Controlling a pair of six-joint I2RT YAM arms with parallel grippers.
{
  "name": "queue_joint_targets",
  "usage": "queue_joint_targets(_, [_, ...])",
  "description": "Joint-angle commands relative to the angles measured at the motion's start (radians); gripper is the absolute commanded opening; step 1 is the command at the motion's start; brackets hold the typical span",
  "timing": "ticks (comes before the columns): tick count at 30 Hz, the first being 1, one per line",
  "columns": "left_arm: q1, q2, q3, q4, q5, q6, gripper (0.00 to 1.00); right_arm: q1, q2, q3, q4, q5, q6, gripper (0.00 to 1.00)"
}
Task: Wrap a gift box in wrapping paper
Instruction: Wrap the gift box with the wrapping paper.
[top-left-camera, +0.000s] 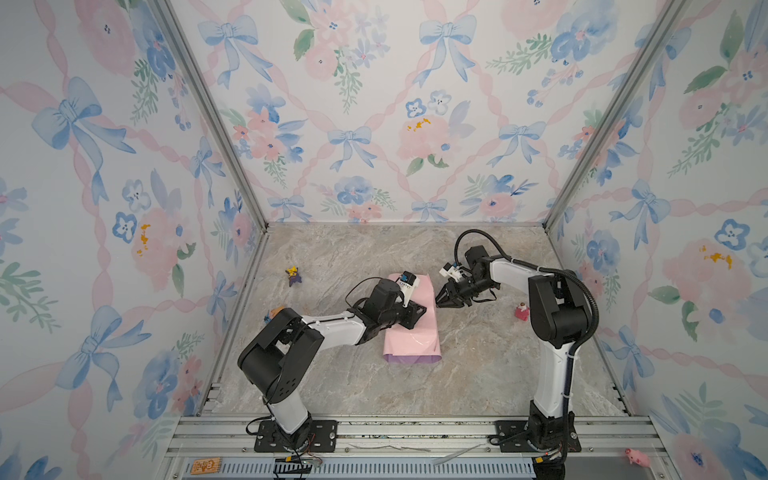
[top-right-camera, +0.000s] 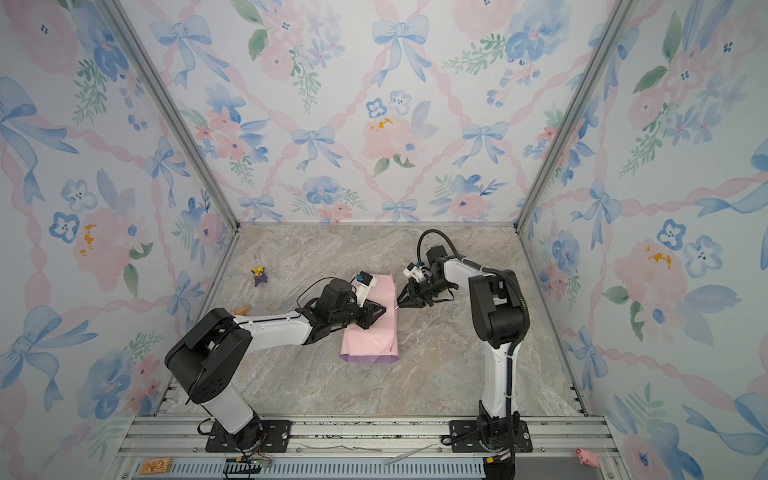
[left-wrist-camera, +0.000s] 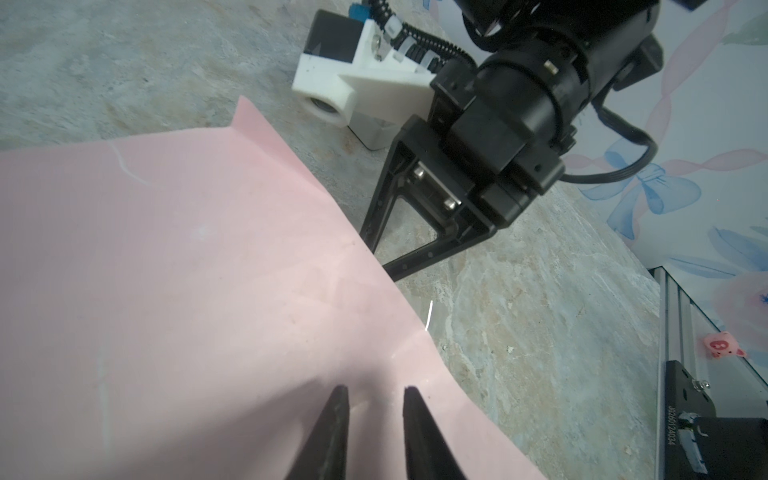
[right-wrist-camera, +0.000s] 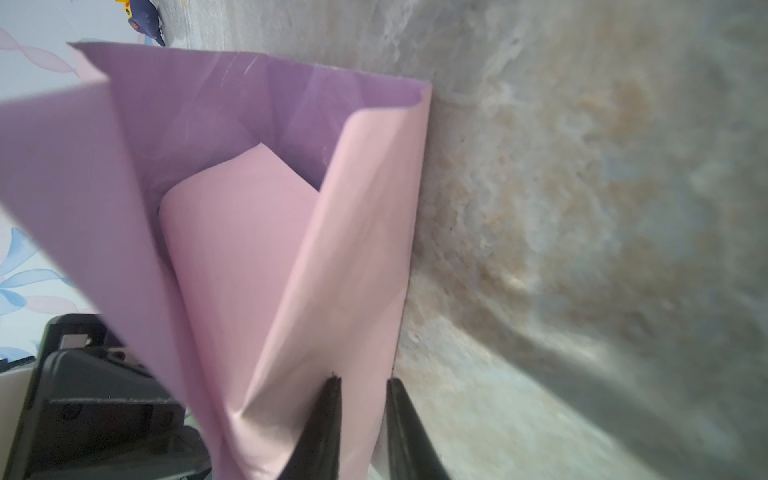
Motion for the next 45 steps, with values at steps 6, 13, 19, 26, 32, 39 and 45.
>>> queue_joint_targets(6, [-0.004,0.010,0.003,-0.080,-0.012,0.013,0.27,-0.020,-0.076,-0.063,-0.010,-0.024,-0.009,0.28])
queue_joint_targets(13, [-0.005,0.017,0.007,-0.074,-0.015,0.009,0.26,-0.067,-0.185,-0.196,0.057,0.014,0.048,0.43])
queue_joint_targets(19, [-0.005,0.020,0.004,-0.074,-0.023,0.008,0.26,-0.084,-0.377,-0.332,0.141,0.121,0.133,0.54])
queue_joint_targets(26, [-0.005,0.019,0.004,-0.074,-0.029,0.009,0.25,0.039,-0.603,-0.457,0.190,0.229,0.263,0.70])
queue_joint_targets(32, [-0.005,0.026,0.005,-0.074,-0.026,0.007,0.25,0.148,-0.627,-0.476,0.226,0.312,0.363,0.72])
queue_joint_targets(39, [-0.005,0.023,0.004,-0.074,-0.026,0.009,0.25,0.205,-0.529,-0.437,0.295,0.321,0.409,0.71])
queue_joint_targets(45, [-0.007,0.022,0.005,-0.074,-0.028,0.008,0.25,0.213,-0.477,-0.426,0.339,0.306,0.424,0.64])
